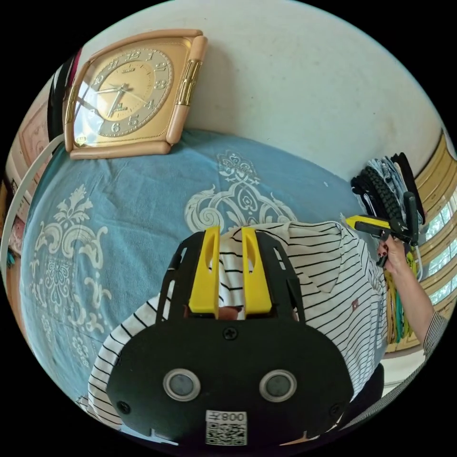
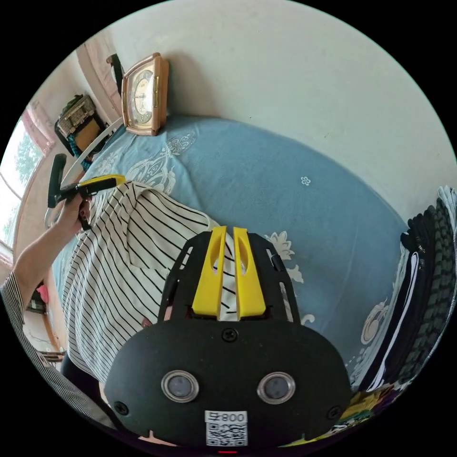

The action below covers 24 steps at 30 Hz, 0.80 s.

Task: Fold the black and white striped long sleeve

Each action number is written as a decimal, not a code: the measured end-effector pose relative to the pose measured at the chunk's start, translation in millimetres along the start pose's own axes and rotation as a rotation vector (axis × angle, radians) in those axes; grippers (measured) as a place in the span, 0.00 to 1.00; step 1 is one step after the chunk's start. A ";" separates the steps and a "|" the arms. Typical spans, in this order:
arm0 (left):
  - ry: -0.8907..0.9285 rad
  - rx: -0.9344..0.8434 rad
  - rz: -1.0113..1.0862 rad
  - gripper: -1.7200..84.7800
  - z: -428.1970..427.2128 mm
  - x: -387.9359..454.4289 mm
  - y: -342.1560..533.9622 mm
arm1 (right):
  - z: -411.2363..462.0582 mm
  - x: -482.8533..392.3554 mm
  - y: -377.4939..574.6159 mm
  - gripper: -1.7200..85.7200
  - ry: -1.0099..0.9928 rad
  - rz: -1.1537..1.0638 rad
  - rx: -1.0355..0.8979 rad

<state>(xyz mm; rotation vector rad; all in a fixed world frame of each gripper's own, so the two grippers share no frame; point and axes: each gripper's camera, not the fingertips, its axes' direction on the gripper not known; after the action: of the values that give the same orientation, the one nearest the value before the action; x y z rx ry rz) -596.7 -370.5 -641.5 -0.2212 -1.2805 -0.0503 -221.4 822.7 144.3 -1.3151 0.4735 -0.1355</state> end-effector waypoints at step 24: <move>0.044 0.031 -0.074 0.13 -124.5 -48.4 117.8 | -39.3 28.9 123.4 0.03 -0.054 0.126 0.061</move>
<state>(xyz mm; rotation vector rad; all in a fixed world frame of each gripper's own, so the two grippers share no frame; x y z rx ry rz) -474.3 -283.4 -737.1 -0.1454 -1.2445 -0.0982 -232.3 809.3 12.7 -1.2225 0.5015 -0.0096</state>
